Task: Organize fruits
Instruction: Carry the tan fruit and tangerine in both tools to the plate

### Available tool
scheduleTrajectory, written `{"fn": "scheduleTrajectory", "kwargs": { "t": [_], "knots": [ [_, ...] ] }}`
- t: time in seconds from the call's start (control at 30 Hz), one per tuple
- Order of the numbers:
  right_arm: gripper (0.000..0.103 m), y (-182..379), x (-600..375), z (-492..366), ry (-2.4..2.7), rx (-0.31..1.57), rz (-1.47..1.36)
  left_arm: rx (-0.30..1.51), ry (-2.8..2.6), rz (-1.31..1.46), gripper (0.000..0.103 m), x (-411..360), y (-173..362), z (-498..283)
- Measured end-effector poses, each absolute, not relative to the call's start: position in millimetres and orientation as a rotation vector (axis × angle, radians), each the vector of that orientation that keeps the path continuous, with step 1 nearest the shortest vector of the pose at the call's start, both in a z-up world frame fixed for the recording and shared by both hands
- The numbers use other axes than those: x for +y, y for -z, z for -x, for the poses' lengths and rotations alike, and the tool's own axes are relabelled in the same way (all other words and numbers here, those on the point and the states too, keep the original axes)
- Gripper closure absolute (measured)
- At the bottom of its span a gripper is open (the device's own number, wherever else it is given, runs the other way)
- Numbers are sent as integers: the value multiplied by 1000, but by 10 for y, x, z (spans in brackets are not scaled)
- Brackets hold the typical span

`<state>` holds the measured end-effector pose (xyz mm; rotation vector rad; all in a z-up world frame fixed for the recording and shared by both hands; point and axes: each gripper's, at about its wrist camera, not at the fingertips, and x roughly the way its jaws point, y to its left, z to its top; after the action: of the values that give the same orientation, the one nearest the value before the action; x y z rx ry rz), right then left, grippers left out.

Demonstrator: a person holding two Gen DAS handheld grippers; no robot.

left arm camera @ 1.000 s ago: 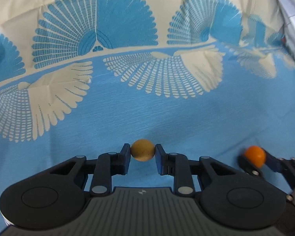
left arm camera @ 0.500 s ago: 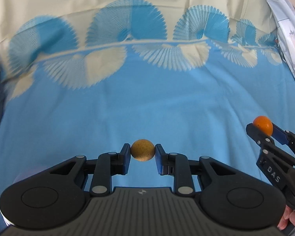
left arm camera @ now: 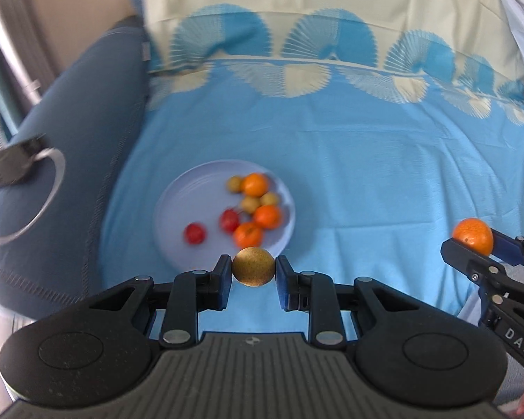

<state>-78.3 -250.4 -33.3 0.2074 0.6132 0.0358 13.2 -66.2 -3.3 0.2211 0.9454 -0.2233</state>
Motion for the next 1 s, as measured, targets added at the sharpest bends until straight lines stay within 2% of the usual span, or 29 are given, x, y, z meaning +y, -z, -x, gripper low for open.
{"fn": "scheduleTrajectory", "kwargs": {
  "t": [0.4,1.0],
  "knots": [
    [62,38,-1840,1359,-110,552,-50,881,184,-73,74,-41,-180,481],
    [62,-84,-1705,1511,-100,517,-1,831,189,-37,74,64,-290,605]
  ]
}}
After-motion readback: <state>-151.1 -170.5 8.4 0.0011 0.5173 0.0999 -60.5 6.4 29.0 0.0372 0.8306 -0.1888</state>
